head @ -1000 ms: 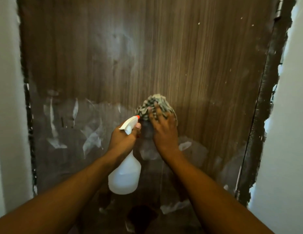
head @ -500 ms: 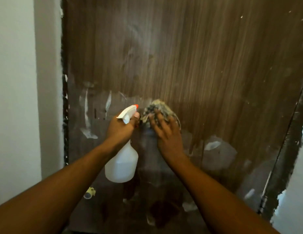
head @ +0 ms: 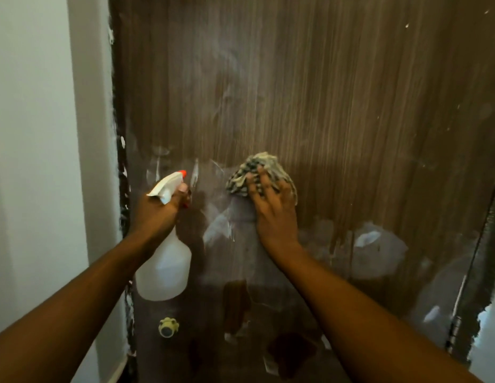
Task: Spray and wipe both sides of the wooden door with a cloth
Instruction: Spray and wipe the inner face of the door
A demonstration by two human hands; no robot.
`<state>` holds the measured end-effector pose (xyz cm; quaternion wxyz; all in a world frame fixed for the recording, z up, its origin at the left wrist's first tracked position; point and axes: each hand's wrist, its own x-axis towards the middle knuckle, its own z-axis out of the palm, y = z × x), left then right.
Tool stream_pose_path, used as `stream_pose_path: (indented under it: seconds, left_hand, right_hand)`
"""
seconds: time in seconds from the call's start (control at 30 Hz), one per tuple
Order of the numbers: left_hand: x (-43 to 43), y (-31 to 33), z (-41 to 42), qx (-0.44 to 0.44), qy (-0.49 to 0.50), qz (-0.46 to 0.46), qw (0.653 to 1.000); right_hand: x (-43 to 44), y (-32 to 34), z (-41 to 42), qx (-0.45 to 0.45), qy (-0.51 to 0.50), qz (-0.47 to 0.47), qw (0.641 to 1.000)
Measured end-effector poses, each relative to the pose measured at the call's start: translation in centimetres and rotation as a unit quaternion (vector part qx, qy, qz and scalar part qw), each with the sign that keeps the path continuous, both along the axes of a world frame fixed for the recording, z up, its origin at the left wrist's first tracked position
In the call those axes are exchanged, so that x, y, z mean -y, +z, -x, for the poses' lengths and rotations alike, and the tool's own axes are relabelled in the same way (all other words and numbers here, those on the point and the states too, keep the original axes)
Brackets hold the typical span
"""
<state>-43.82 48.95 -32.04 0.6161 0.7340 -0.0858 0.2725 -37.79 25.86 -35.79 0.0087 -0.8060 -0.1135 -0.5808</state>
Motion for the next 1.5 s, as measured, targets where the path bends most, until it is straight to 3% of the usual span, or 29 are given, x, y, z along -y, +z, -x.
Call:
stream_pose_path:
  seconds: [0.1, 0.17, 0.27, 0.4, 0.53, 0.67, 0.8, 0.93, 1.03, 1.23, 1.4, 1.5]
  left_hand:
    - [-1.3, -0.1, -0.2, -0.013, 0.016, 0.000, 1.000]
    - [-1.9, -0.3, 0.1, -0.023, 0.022, 0.001, 0.999]
    - [-3.3, -0.5, 0.5, -0.028, 0.021, 0.002, 0.999]
    - [-4.6, -0.8, 0.4, -0.037, 0.030, 0.010, 0.999]
    - [-5.5, -0.9, 0.7, -0.020, 0.024, -0.006, 1.000]
    - [-6.5, -1.1, 1.3, -0.024, 0.030, -0.001, 0.999]
    - [-7.6, -1.2, 1.5, -0.039, 0.037, 0.004, 0.999]
    - [-9.2, -1.2, 1.5, -0.038, 0.054, 0.012, 0.998]
    - [-10.5, -1.2, 1.2, -0.034, 0.072, 0.020, 0.997]
    - [-11.8, -1.6, 1.2, -0.026, 0.066, 0.009, 0.997]
    - [-12.8, -2.7, 0.8, -0.040, 0.067, 0.009, 0.997]
    - [-13.0, -3.1, 0.4, -0.042, 0.070, 0.005, 0.997]
  right_hand:
    - [1.2, -3.2, 0.0, -0.042, 0.014, 0.138, 0.989]
    - [3.0, -4.5, 1.0, -0.048, 0.000, 0.171, 0.984]
    - [3.8, -2.9, 1.6, -0.038, -0.007, 0.097, 0.995]
    - [-3.4, 1.9, -0.6, 0.010, -0.007, -0.009, 1.000]
    - [-7.7, -0.4, -2.7, -0.056, 0.020, 0.138, 0.989]
    - [-4.1, -4.9, 0.0, -0.069, 0.051, 0.264, 0.961]
    - [-2.9, -1.2, 0.1, -0.049, 0.043, 0.190, 0.980]
    - [-12.6, 4.2, -1.8, -0.074, 0.022, 0.077, 0.994]
    - [-16.4, 3.2, -2.8, -0.049, -0.013, 0.166, 0.985]
    - [-10.6, -2.2, -2.0, -0.051, -0.035, 0.315, 0.947]
    - [-15.5, 4.8, -3.4, -0.024, -0.024, 0.157, 0.987]
    - [-20.3, 5.1, -4.2, -0.035, -0.054, 0.101, 0.993]
